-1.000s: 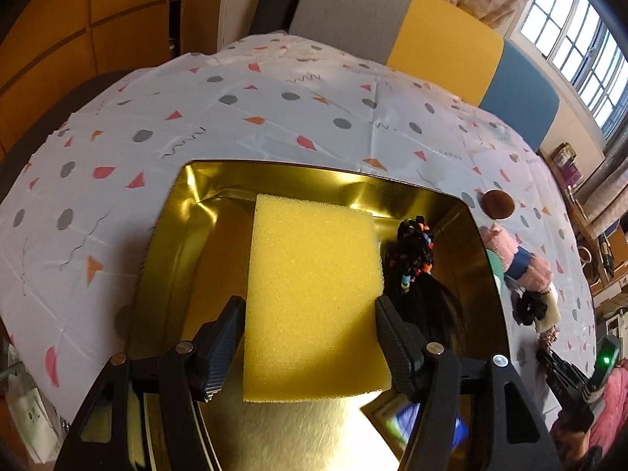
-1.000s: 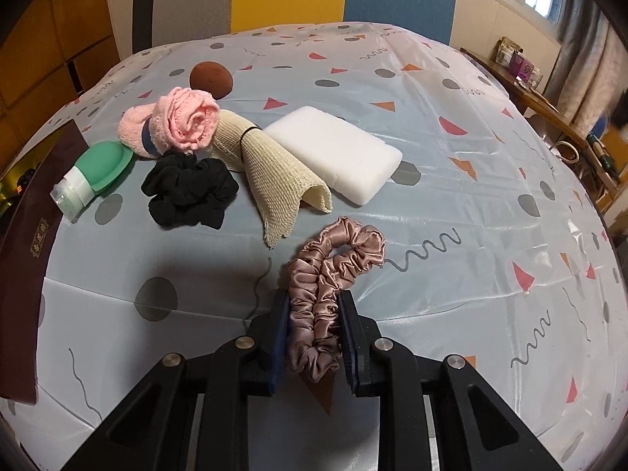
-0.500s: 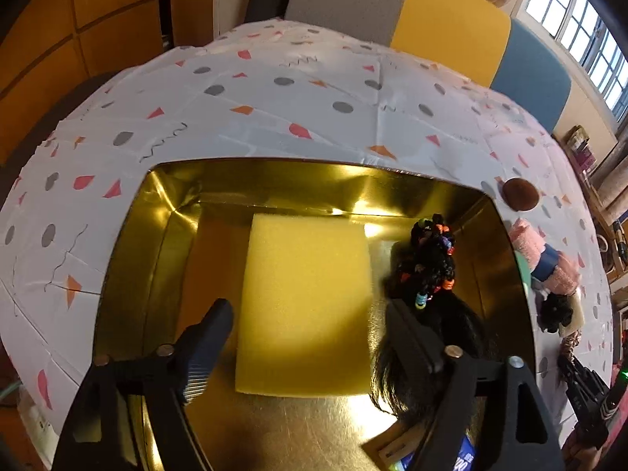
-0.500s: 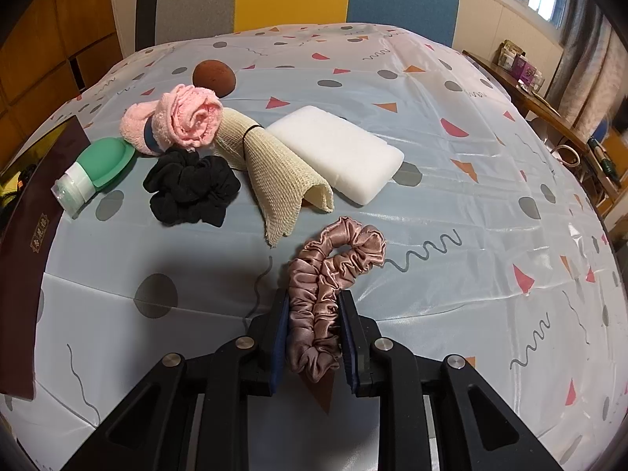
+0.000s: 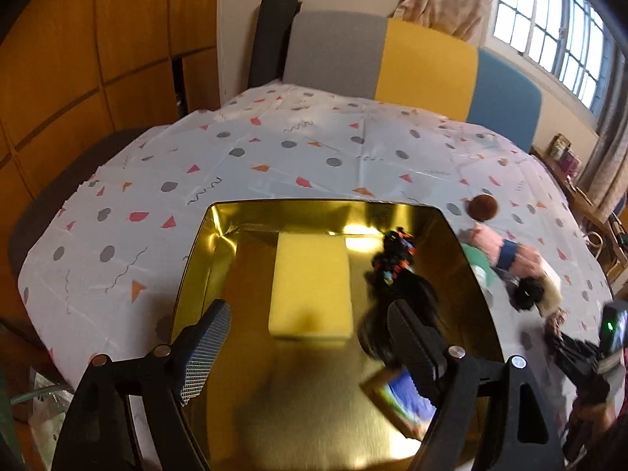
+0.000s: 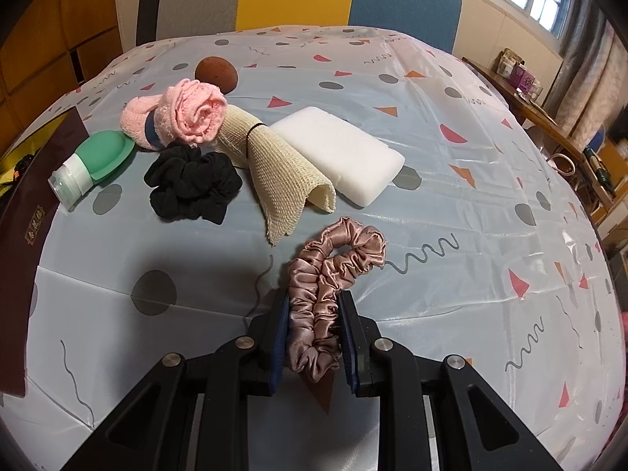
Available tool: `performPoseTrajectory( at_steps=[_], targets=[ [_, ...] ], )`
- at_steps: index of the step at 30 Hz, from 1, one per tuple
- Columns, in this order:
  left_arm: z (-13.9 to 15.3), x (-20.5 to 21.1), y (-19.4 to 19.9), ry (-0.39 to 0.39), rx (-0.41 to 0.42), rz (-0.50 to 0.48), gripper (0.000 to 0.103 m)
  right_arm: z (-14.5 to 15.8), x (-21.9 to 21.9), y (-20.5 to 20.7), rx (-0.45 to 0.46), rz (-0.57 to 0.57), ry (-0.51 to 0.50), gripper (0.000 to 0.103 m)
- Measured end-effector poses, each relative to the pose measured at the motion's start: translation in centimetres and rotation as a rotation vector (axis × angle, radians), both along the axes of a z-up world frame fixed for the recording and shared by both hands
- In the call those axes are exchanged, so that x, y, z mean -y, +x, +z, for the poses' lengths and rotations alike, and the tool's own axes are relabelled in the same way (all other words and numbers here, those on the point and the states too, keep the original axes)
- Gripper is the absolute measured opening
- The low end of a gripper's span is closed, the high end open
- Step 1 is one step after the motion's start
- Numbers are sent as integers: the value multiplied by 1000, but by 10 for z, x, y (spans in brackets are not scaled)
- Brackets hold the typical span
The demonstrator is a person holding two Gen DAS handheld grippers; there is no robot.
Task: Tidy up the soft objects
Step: 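Place the yellow sponge in the tray with the left tool while the right tool grasps the pink scrunchie, then carry the pink scrunchie with the right tool into the tray and release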
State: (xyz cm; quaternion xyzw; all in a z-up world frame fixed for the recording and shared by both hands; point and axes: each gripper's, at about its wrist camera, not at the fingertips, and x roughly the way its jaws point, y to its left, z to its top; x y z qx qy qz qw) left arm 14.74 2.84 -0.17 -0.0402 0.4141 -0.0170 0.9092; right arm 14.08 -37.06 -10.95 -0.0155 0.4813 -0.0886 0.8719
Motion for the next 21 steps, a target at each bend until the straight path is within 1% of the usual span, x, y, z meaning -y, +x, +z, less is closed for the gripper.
performPoseTrajectory(
  at_steps=[2,6,8,13,16,21],
  targets=[
    [4,2,-17,6,19,-9,84,0,-1,-1,3,0,-9,24],
    [3,4,-37,7,26,-19,84,0,-2,-1,3,-3,-18,24],
    [2,4,-44,1,20,-29,84,0,-3,-2,3,-6,-24,24],
    [1,4,-60,23,24,-34,84,1,-7,-3,-6,-13,-38,22],
    [0,2,-67,20,23,-30,84,2,-10,-6,-14,-14,-49,21],
    [0,-3,-73,14,18,-25,84,6,-9,-12,-29,-26,-7,21]
  ],
)
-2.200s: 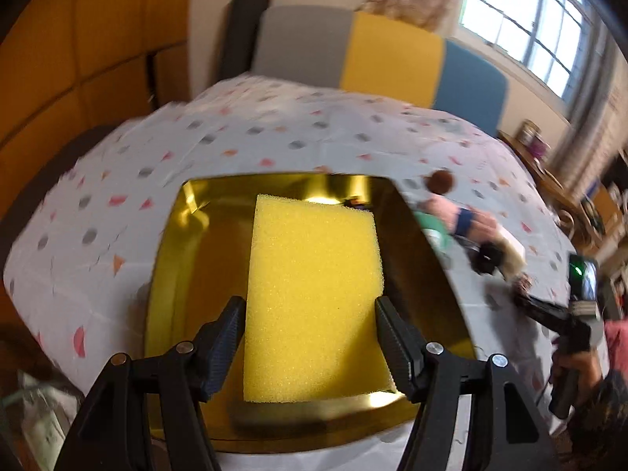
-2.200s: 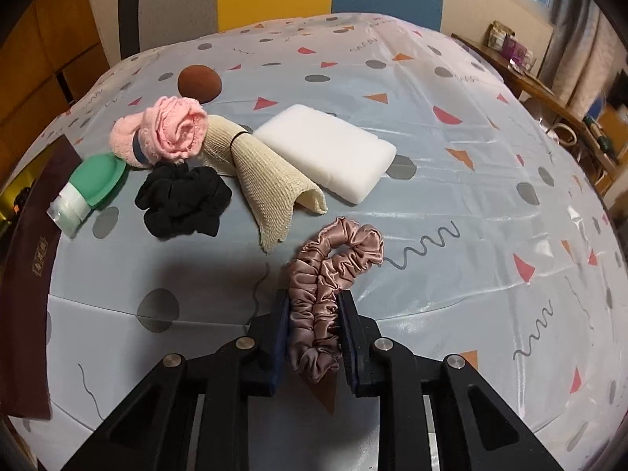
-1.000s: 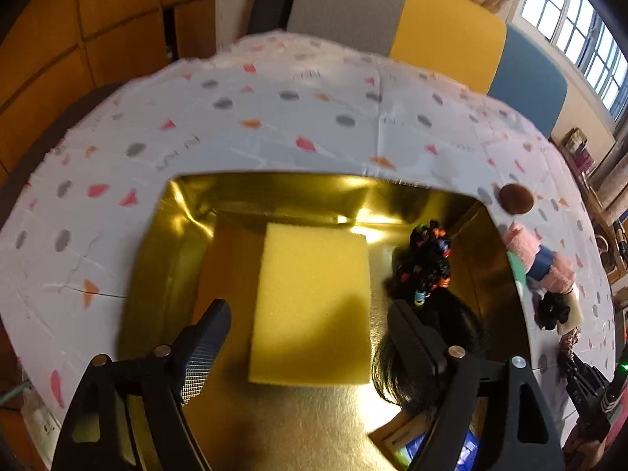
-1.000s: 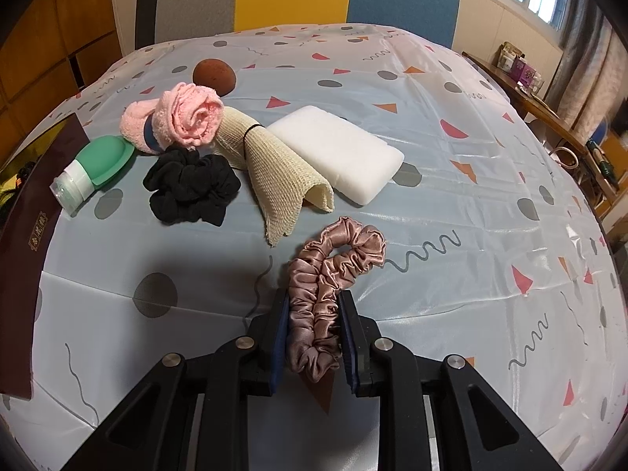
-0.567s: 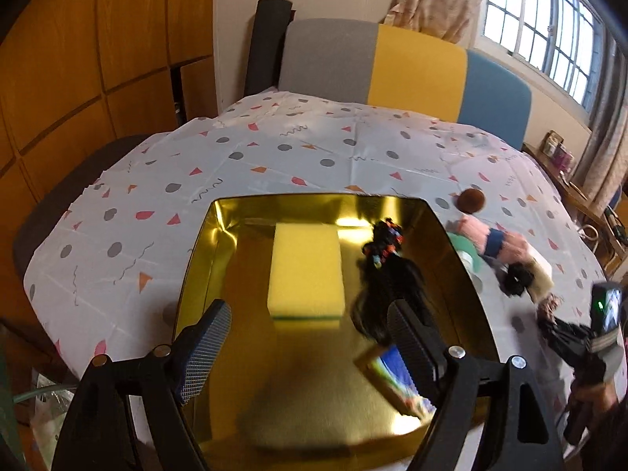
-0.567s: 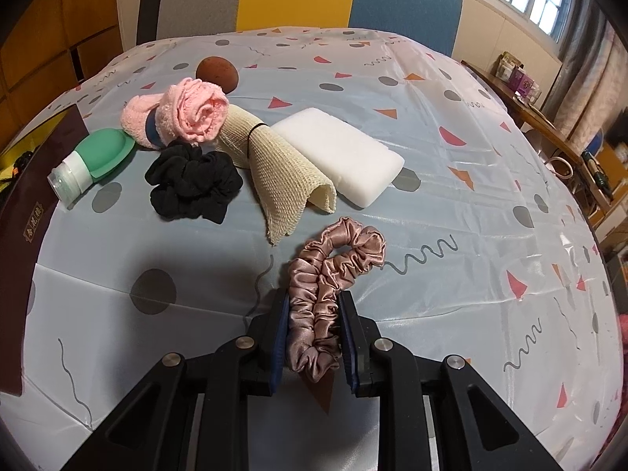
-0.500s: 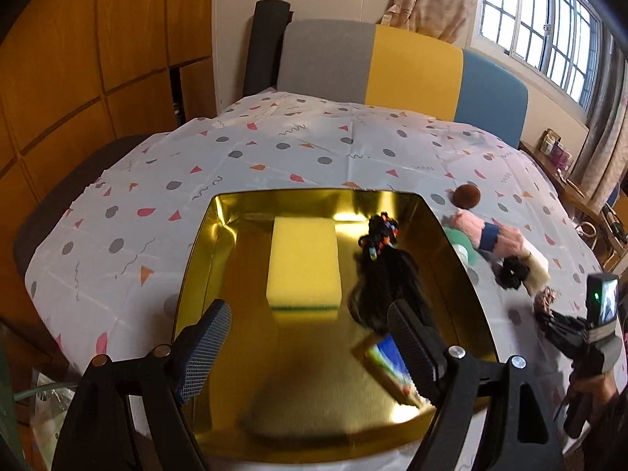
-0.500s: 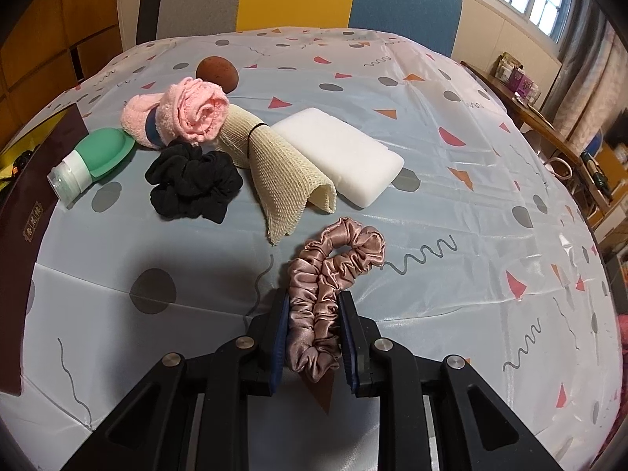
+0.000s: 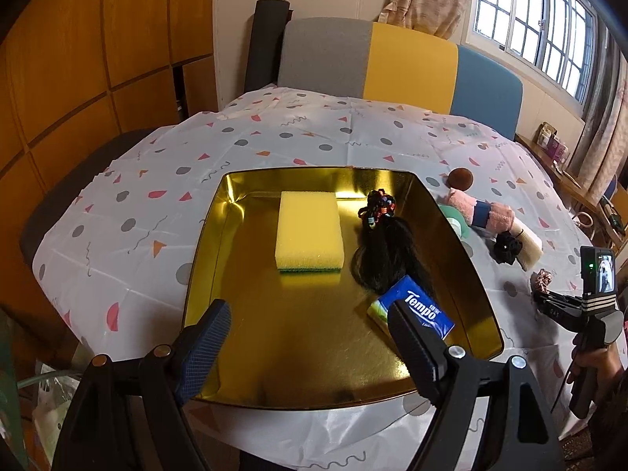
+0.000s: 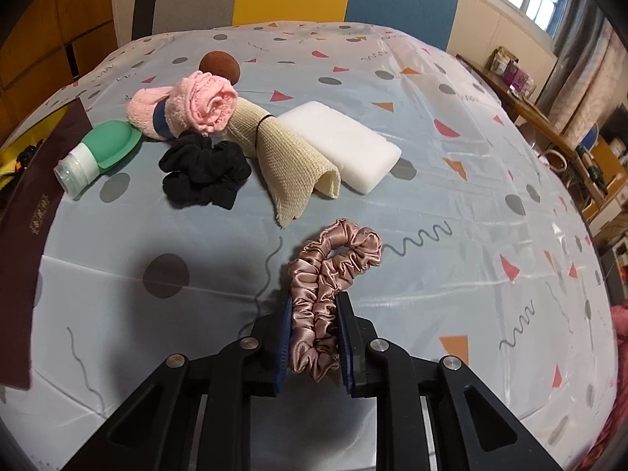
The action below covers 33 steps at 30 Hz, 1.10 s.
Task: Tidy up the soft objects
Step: 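Carry the pink scrunchie with the right tool into the tray and release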
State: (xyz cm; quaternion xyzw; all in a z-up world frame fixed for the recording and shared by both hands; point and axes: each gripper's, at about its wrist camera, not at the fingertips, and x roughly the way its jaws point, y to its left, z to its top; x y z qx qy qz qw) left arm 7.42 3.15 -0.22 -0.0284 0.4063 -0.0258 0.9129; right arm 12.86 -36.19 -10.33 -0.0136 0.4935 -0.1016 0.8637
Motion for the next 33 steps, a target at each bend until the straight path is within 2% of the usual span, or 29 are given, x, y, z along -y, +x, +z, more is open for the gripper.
performPoseTrajectory(
  at_steps=[8,18,27,33],
  targets=[
    [0,-5,-6,-6,0,6,84,4,-11,-13,-13,20,115,20],
    [-2,-12,-8,-7,-7,14,84,10,-42,-20,3,95,194,20],
    [-3,-20,-7,-22,-8,38,84,55,-83,-15,111,214,233,20],
    [-1,-39,-7,-34,-7,93,84,93,-147,-12,183,401,274,20]
  ],
)
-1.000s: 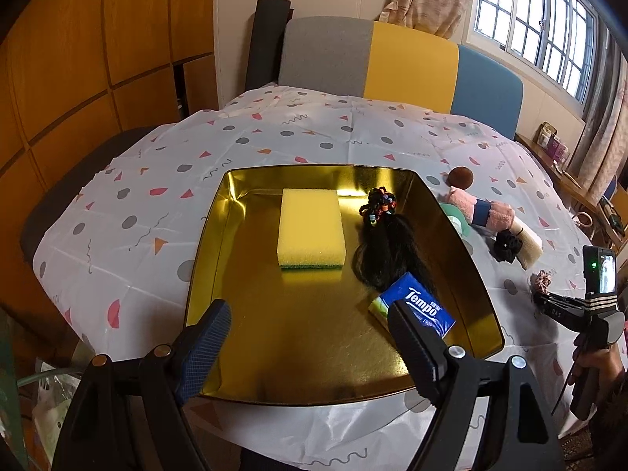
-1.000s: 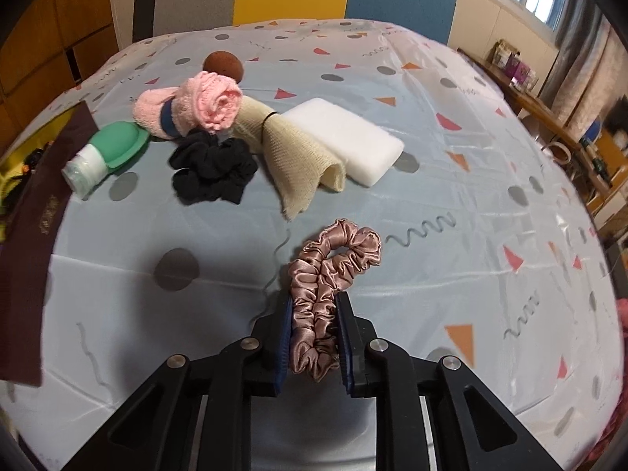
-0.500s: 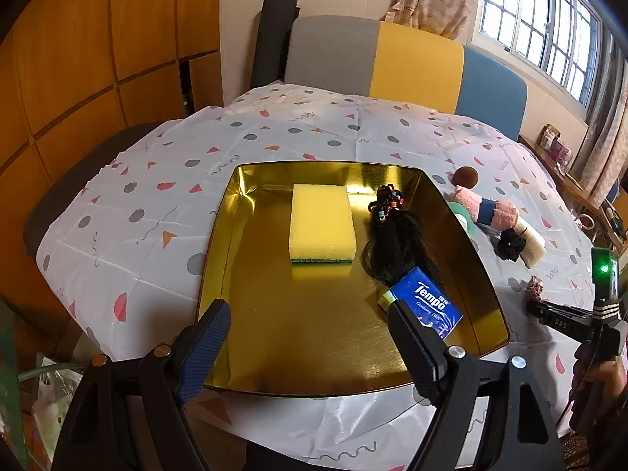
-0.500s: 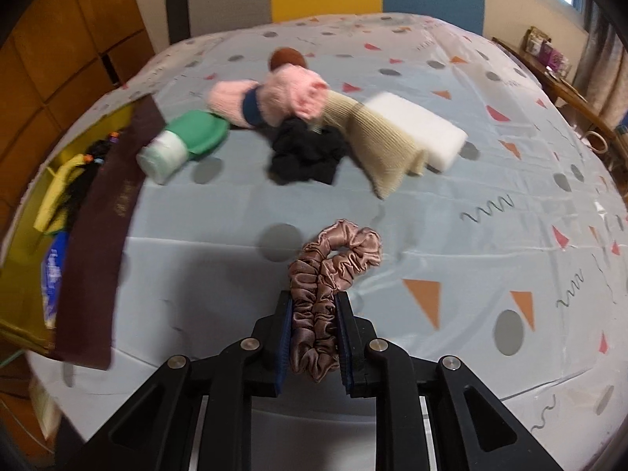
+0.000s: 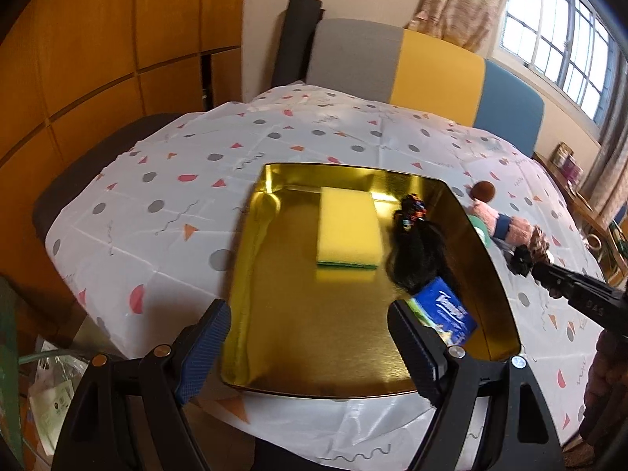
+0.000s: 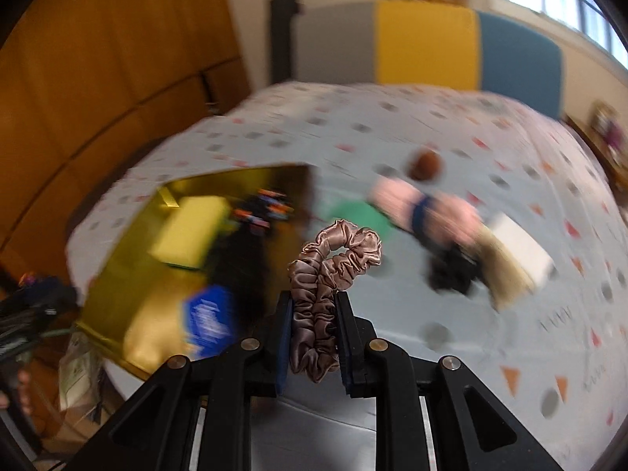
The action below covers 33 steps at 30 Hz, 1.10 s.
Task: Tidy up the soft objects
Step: 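Carry the pink scrunchie with the right tool into the tray and release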
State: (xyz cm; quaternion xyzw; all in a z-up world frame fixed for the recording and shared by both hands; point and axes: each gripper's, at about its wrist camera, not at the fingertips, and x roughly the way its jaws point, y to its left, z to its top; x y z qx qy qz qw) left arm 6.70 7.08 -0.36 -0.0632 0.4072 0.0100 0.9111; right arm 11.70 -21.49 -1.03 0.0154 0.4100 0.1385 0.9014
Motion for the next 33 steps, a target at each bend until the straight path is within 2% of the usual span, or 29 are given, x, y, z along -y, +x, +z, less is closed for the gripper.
performPoseTrajectory(
  at_steps=[3,7,11,15,18,20,22,23,25,27,33],
  targets=[
    [0,-14,-1,-5,-1,35,84,9,-41,2,13,108,15,20],
    [1,-27,-3,-13,7,73,84,3,-94,8,-10,243,26,20],
    [-1,-38,-4,-19,5,99,84,-21,-138,13,-73,323,-9,20],
    [-5,-43,-2,-20,-7,105,84,-51,-164,24,-144,347,-73,24],
    [-8,-42,-1,-14,-17,103,84,-66,-169,31,-201,352,-89,29],
    [-8,-41,-2,-14,-19,98,84,-70,-169,34,-197,337,-98,29],
    [-8,-39,-2,-7,-20,92,84,-69,-166,33,-201,329,-78,37],
    [-7,-38,-2,-5,-19,90,84,-66,-163,32,-202,323,-64,42],
    [-6,-36,-2,-2,-16,85,84,-59,-158,29,-182,317,-41,45],
    [-5,-33,-2,3,-13,77,84,-51,-151,25,-164,309,-12,52],
    [0,-22,-2,14,-7,49,84,-27,-126,14,-90,252,34,54]
  ],
)
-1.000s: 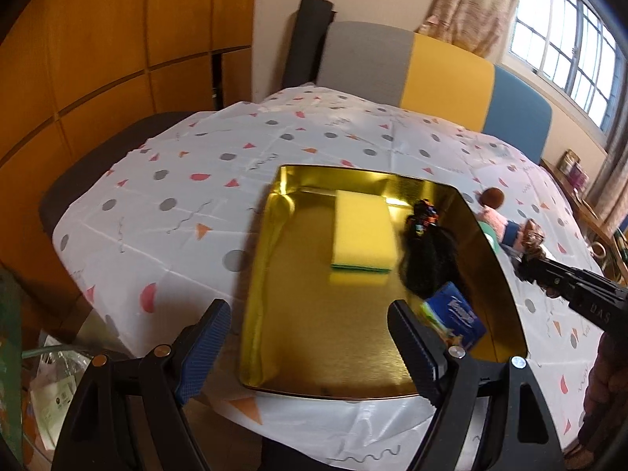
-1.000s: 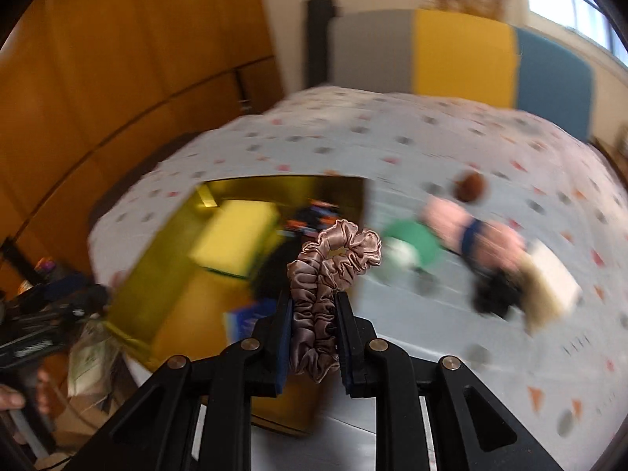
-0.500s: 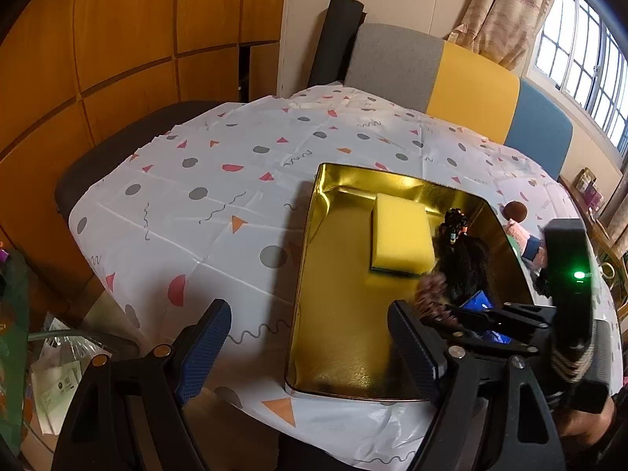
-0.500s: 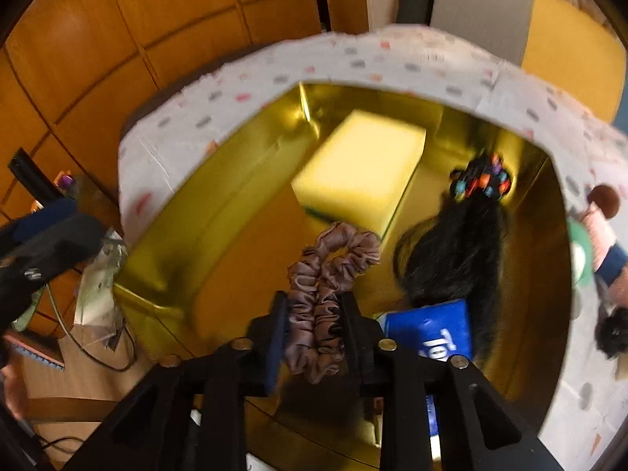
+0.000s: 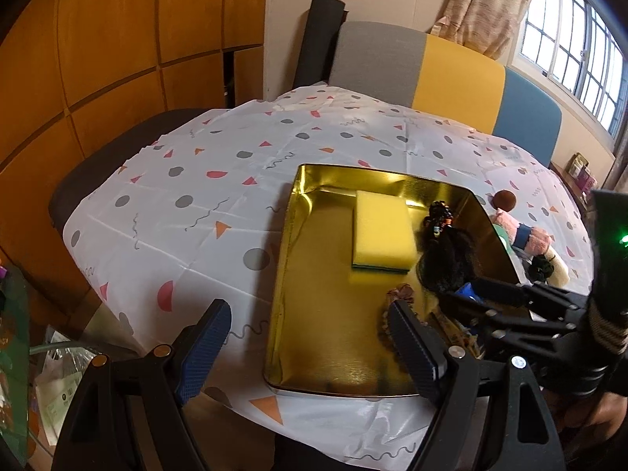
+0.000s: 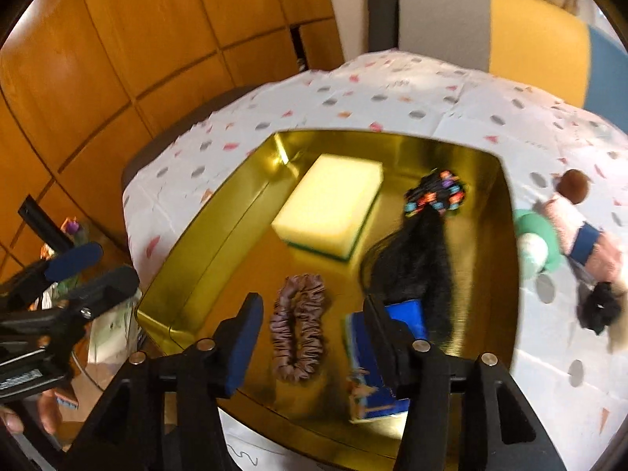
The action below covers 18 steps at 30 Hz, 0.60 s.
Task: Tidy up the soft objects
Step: 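Carry the pink scrunchie with the right tool into the tray and release, then reach the left tool to the green-capped bottle and grasp it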
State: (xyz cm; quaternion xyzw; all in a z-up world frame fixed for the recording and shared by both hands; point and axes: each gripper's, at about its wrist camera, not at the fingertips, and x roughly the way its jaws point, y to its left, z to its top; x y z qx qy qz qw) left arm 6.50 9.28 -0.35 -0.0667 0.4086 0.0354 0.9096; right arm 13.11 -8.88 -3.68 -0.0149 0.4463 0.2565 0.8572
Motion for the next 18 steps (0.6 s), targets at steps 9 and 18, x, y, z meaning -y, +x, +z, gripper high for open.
performPoseTrajectory(
  at_steps=[9,18],
  targets=[
    [8,22,-1,22,7,-54,84,16,44,-9,68,-98,-9,57],
    [13,49,6,22,6,-122,83,25,109,-12,98,-235,-6,62]
  ],
)
